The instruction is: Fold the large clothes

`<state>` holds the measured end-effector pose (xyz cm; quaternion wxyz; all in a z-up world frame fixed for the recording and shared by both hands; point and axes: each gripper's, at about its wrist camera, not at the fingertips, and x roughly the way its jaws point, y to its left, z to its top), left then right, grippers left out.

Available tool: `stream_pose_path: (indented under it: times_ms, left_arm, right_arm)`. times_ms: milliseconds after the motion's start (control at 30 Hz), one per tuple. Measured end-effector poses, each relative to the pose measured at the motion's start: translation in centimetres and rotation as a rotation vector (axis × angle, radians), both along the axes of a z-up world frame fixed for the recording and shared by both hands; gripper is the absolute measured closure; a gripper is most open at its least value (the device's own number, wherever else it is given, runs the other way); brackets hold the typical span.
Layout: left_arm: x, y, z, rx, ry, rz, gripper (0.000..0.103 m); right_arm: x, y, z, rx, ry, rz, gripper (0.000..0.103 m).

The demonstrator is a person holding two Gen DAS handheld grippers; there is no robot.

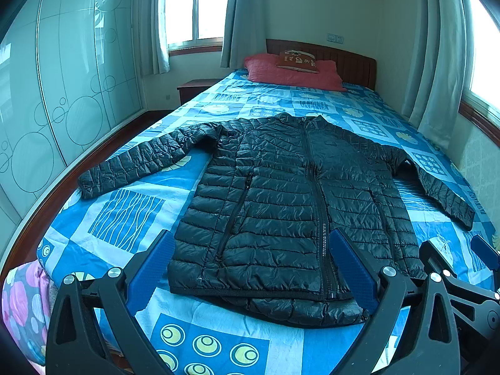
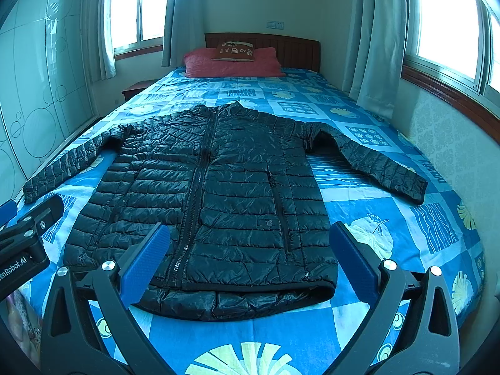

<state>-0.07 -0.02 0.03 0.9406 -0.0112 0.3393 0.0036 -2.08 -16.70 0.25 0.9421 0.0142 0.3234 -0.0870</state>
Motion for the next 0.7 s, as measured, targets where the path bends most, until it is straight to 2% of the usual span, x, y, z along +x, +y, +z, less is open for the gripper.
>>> stream_pose_path:
  times_ms: [700]
  left_arm:
    - [-0.4,-0.17,-0.43,-0.005,0.003,-0.001,0.005]
  right_arm:
    - [0.02,0.34,-0.45,0.001,0.01,0.01,0.002]
